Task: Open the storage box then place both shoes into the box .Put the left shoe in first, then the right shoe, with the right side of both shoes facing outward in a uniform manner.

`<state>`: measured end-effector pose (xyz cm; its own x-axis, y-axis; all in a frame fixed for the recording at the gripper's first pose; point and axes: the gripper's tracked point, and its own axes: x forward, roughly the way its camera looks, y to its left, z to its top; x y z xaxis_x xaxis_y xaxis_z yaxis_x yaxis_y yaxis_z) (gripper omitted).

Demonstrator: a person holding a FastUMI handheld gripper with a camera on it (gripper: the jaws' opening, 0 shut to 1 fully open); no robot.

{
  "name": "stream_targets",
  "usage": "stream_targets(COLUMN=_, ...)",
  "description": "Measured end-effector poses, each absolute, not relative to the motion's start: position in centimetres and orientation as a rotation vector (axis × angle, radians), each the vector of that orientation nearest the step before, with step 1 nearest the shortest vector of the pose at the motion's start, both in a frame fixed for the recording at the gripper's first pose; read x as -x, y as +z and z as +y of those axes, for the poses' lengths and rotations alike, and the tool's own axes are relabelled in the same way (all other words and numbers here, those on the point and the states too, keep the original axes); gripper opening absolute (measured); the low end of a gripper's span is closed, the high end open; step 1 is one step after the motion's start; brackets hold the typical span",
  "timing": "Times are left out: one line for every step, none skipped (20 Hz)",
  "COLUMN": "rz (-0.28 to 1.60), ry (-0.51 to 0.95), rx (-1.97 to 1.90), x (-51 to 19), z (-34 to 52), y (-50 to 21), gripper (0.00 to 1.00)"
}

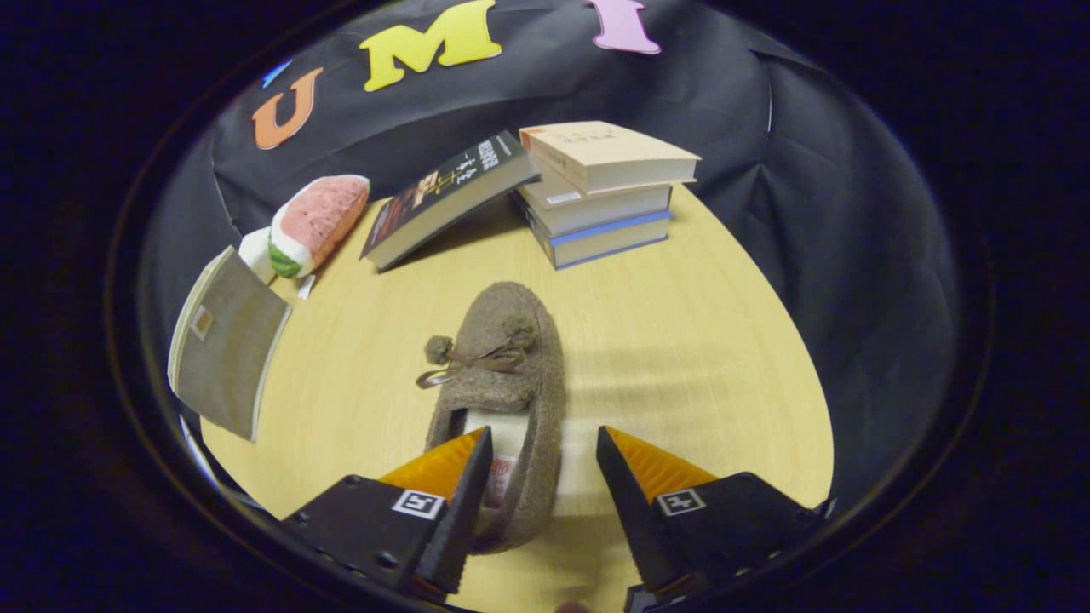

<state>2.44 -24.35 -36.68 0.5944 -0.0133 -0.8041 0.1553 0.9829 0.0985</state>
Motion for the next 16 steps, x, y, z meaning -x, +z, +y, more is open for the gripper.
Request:
stream_targets(rz=0.940, ry=-0.096, rx=-0.167, x=-2.7, z=-24.4, y=-37.0, gripper=0.68)
stream_targets(rz=0.949, ry=-0.097, rx=-0.173, x=-2.7, z=-24.4, y=-37.2, gripper=0.56)
stream_targets(rz=0.957, ry=-0.092, rx=-0.190, x=-2.7, z=-24.2, y=-37.3, gripper=0.50)
stream_targets(rz=0.965, ry=-0.089, rx=-0.212, x=-2.7, z=-23.9, y=-37.4, gripper=0.37)
stream_targets(rz=0.972, ry=-0.097, rx=-0.223, x=-2.7, z=-24.0, y=-37.5, gripper=0.30)
stream_targets(rz=0.982, ry=-0.102, rx=-0.230, x=-2.7, z=-24.0, y=-37.6, gripper=0.24)
stream_targets(rz=0.987, ry=-0.121, rx=-0.233, x=-2.6, z=-24.4, y=-37.5, gripper=0.24)
stream_targets(rz=0.984, ry=-0.138, rx=-0.258, x=-2.9, z=-24.4, y=-37.6, gripper=0.13)
stream_targets(rz=0.996, ry=-0.132, rx=-0.283, x=-2.7, z=-24.2, y=-37.7, gripper=0.02)
stream_targets(rz=0.987, ry=-0.142, rx=-0.302, x=-2.6, z=-24.5, y=-37.5, gripper=0.01)
stream_targets(rz=0.997, ry=-0.146, rx=-0.318, x=-2.6, z=-24.5, y=-37.6, gripper=0.01)
stream_targets(rz=1.001, ry=-0.148, rx=-0.337, x=-2.5, z=-24.4, y=-37.5, gripper=0.01)
stream_targets(rz=1.001, ry=-0.158, rx=-0.365, x=-2.4, z=-24.2, y=-37.3, gripper=0.01)
stream_targets(rz=1.004, ry=-0.166, rx=-0.395, x=-2.1, z=-24.0, y=-37.1, gripper=0.01)
stream_targets(rz=1.008, ry=-0.173, rx=-0.426, x=-1.8, z=-23.7, y=-36.9, gripper=0.00)
stream_targets(rz=1.009, ry=-0.180, rx=-0.455, x=-1.5, z=-23.3, y=-36.7, gripper=0.00)
